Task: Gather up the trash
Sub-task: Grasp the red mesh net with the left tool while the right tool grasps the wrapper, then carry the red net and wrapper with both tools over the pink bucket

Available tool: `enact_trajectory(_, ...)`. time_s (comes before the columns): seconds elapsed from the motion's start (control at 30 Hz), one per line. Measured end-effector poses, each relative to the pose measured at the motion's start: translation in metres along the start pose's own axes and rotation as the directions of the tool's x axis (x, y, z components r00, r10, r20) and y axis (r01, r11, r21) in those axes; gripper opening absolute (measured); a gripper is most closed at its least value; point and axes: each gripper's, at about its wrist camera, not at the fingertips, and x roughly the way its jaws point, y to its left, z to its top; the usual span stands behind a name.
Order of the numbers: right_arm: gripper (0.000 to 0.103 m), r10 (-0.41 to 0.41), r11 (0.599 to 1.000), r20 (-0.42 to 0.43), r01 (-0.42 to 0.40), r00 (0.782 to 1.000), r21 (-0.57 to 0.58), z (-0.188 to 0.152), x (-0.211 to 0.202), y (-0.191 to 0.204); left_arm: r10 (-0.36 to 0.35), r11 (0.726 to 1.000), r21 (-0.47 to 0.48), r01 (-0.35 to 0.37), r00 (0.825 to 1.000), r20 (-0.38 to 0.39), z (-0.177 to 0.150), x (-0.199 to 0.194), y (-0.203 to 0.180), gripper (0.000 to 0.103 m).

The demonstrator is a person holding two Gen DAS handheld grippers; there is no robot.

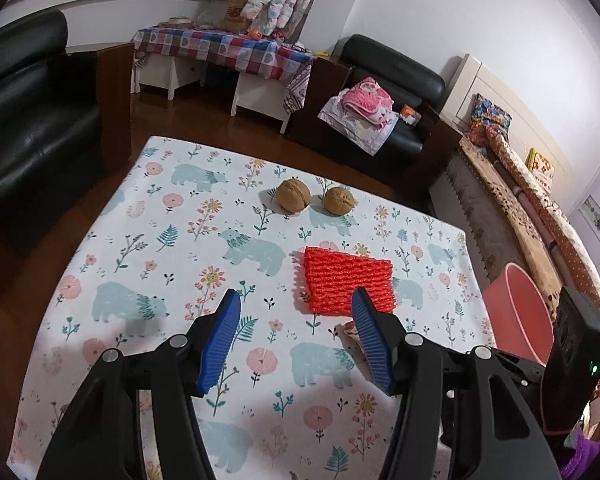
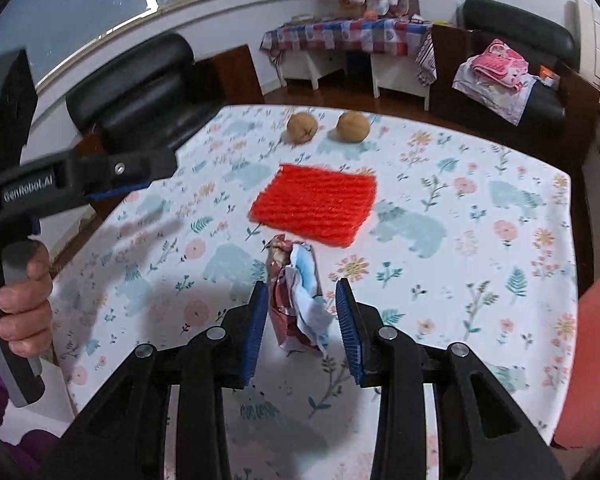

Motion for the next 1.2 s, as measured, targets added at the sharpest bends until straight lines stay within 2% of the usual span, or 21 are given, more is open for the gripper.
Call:
enact_trajectory(0.37,0.034,-0.018,1.0,-0.03,0.017,0.999,-0.023,0.001,0.027,0.007,0.008,0.998,0.063,-0.004,0.998,-0.055,0.005,0.041,-0.016,0.057)
enact_trajectory(0.4,0.029,-0.014,1.0,-0.024,0.014,1.0,-0.011,0.001,0.026,0.005,0.009,0.998,0.068,-0.005,0.998,-0.059,0.005,0.044,-0.017,0.057)
enact_trajectory(0.5,0.023,-0.008,1.0,-0.019,0.008,1.0,0.003,0.0,0.019,0.0,0.015,0.995,0.097,-0.007,0.997,-0.08,0.005,0.057,-0.025,0.057)
enact_trajectory(0.77,0.022,-0.04,0.997,0.019,0.038,0.999,0.073,-0.013,-0.013,-0.02,0.06,0.99,0.137,-0.042,0.989,-0.134,-0.004,0.089,-0.044,0.057)
enact_trajectory(0.9,0.022,-0.068,0.992,0.032,0.064,0.997,0.113,-0.02,-0.027,-0.031,0.111,0.982,0.163,-0.091,0.987,-0.117,-0.009,0.098,-0.054,0.057)
enact_trajectory(0.93,0.022,-0.075,0.989,0.032,0.071,0.997,0.129,-0.022,-0.03,-0.035,0.126,0.979,0.173,-0.105,0.986,-0.112,-0.009,0.1,-0.057,0.054)
enact_trajectory(0.97,0.022,-0.079,0.988,0.032,0.074,0.996,0.137,-0.023,-0.031,-0.037,0.129,0.978,0.175,-0.109,0.986,-0.108,-0.009,0.101,-0.059,0.047)
enact_trajectory(1.03,0.022,-0.087,0.984,0.033,0.081,0.996,0.159,-0.026,-0.035,-0.043,0.123,0.979,0.175,-0.105,0.987,-0.1,-0.009,0.1,-0.063,0.038)
enact_trajectory(1.1,0.022,-0.091,0.981,0.038,0.083,0.995,0.178,-0.029,-0.04,-0.047,0.139,0.974,0.19,-0.121,0.987,-0.08,-0.01,0.098,-0.067,0.016)
enact_trajectory(1.17,0.022,-0.092,0.979,0.048,0.082,0.995,0.188,-0.031,-0.045,-0.05,0.126,0.977,0.183,-0.109,0.988,-0.088,-0.01,0.095,-0.069,0.007)
enact_trajectory(1.2,0.022,-0.093,0.978,0.053,0.081,0.994,0.19,-0.031,-0.047,-0.051,0.1,0.983,0.162,-0.085,0.991,-0.091,-0.009,0.091,-0.069,0.007)
